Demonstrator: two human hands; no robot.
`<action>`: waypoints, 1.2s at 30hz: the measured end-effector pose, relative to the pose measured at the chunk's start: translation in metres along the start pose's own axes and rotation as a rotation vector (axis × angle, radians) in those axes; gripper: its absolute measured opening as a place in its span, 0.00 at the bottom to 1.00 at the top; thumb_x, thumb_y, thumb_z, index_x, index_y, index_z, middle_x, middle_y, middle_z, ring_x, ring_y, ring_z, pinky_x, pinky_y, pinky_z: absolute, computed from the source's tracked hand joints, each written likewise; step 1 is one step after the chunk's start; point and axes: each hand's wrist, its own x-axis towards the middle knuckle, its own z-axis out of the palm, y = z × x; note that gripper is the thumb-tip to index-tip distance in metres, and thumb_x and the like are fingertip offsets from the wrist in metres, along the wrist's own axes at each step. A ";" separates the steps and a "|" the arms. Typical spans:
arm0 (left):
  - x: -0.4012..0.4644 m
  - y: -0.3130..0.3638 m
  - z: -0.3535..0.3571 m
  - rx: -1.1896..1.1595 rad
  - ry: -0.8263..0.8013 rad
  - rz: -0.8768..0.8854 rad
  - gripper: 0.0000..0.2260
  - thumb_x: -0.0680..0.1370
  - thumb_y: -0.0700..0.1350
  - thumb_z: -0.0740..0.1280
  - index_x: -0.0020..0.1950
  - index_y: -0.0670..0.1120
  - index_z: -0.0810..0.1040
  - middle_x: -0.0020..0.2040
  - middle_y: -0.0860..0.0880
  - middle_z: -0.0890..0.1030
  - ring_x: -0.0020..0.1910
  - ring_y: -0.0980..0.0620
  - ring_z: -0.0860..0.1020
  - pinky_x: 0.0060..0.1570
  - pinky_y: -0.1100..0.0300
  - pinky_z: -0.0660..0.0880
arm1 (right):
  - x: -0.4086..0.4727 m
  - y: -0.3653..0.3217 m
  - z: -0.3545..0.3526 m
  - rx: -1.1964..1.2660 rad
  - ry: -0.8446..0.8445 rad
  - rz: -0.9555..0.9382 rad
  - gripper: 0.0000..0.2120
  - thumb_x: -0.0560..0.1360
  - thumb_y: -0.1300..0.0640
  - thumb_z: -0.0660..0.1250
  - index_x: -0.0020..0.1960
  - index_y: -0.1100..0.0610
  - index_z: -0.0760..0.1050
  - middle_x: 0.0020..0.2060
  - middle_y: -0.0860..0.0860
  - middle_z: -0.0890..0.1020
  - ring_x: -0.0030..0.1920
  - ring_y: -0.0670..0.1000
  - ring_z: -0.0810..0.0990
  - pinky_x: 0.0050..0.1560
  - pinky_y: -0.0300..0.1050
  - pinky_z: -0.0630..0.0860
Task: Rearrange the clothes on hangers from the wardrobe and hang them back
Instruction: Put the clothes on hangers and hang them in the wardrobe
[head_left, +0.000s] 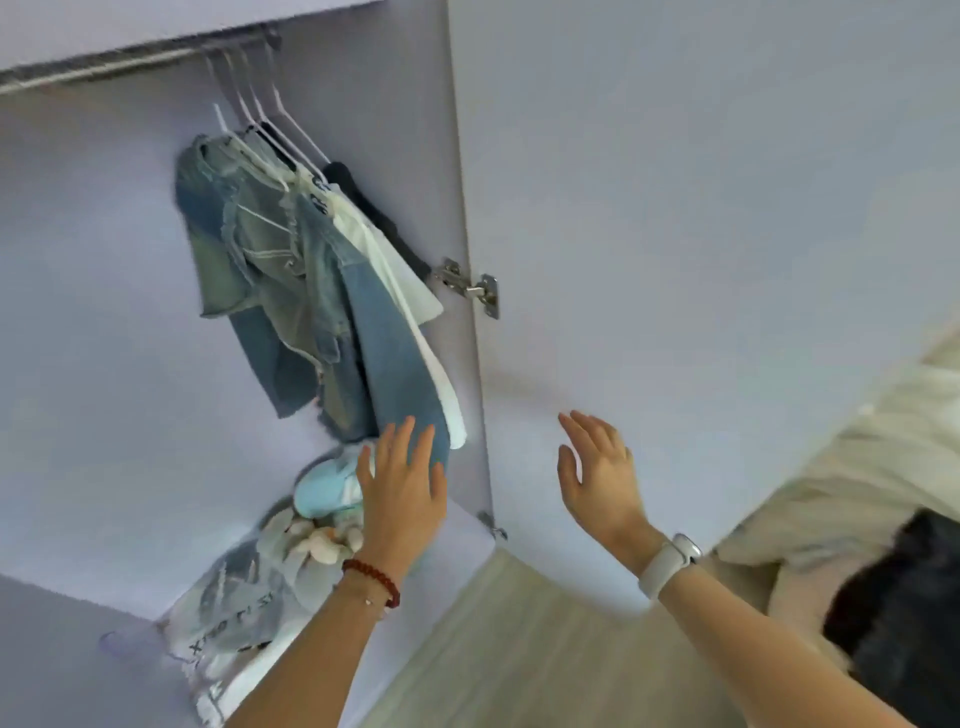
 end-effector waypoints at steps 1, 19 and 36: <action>-0.004 0.015 0.012 -0.028 -0.063 0.062 0.20 0.72 0.47 0.56 0.57 0.42 0.78 0.58 0.40 0.78 0.58 0.38 0.77 0.52 0.37 0.72 | -0.024 0.016 -0.008 -0.024 -0.003 0.097 0.24 0.74 0.51 0.50 0.60 0.62 0.75 0.57 0.58 0.79 0.59 0.62 0.75 0.56 0.58 0.72; -0.211 0.290 0.060 -0.495 -0.745 1.185 0.18 0.78 0.41 0.61 0.68 0.41 0.69 0.67 0.42 0.71 0.66 0.44 0.69 0.66 0.48 0.65 | -0.465 0.014 -0.126 -0.260 0.521 1.472 0.16 0.78 0.62 0.57 0.64 0.65 0.70 0.61 0.61 0.74 0.63 0.61 0.71 0.64 0.50 0.64; -0.506 0.549 0.064 -0.173 -1.022 1.660 0.18 0.80 0.43 0.55 0.70 0.46 0.64 0.70 0.47 0.66 0.67 0.47 0.65 0.63 0.54 0.63 | -0.742 0.148 -0.253 -0.136 0.860 1.844 0.17 0.77 0.64 0.55 0.64 0.66 0.69 0.61 0.64 0.72 0.63 0.61 0.69 0.63 0.50 0.62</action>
